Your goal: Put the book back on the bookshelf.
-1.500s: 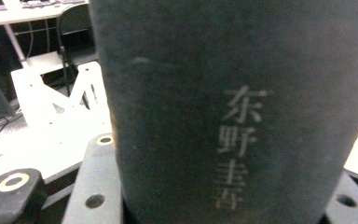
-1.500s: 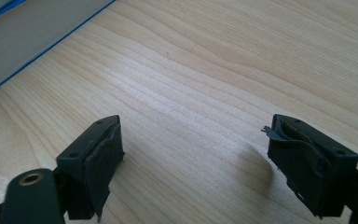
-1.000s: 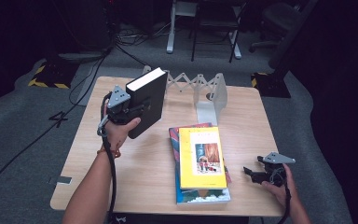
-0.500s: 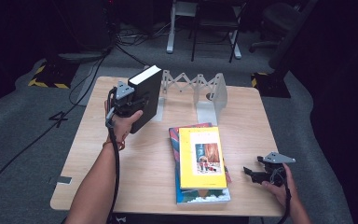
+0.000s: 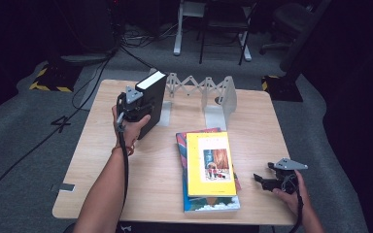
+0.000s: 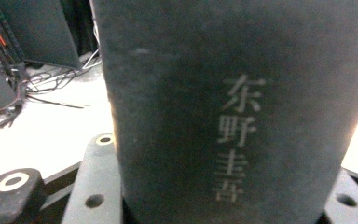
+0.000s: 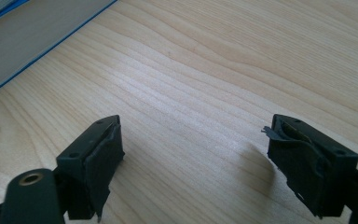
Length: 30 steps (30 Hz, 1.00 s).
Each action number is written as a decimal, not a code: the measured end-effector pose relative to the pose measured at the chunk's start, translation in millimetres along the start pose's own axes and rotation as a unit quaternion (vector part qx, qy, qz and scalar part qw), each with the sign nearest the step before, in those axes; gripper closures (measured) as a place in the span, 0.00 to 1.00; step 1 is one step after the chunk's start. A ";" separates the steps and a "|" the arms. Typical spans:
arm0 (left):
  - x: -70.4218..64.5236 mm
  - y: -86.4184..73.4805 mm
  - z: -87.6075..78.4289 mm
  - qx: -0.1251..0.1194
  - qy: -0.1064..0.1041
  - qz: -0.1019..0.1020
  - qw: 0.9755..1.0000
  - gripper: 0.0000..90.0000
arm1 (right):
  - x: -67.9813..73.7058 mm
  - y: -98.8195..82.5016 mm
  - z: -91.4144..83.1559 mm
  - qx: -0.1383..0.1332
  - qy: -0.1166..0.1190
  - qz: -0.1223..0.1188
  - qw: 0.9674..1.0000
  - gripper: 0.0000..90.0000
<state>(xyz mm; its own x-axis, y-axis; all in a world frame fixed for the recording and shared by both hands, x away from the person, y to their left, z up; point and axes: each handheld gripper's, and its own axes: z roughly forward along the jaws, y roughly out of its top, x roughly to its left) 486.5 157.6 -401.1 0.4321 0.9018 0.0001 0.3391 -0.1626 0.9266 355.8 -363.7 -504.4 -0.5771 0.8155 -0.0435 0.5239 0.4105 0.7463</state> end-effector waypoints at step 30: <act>-10.9 -49.9 -21.5 -0.069 0.035 -0.046 0.996 0.58 | 0.5 0.7 0.8 0.000 0.002 -0.002 1.000 0.20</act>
<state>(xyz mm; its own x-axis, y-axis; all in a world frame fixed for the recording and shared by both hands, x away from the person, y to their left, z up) 446.9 164.5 -439.3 0.3428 0.9371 -0.0659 0.2550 -0.0253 0.9666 356.3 -362.7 -504.5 -0.5816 0.8123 -0.0440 0.5218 0.4140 0.7459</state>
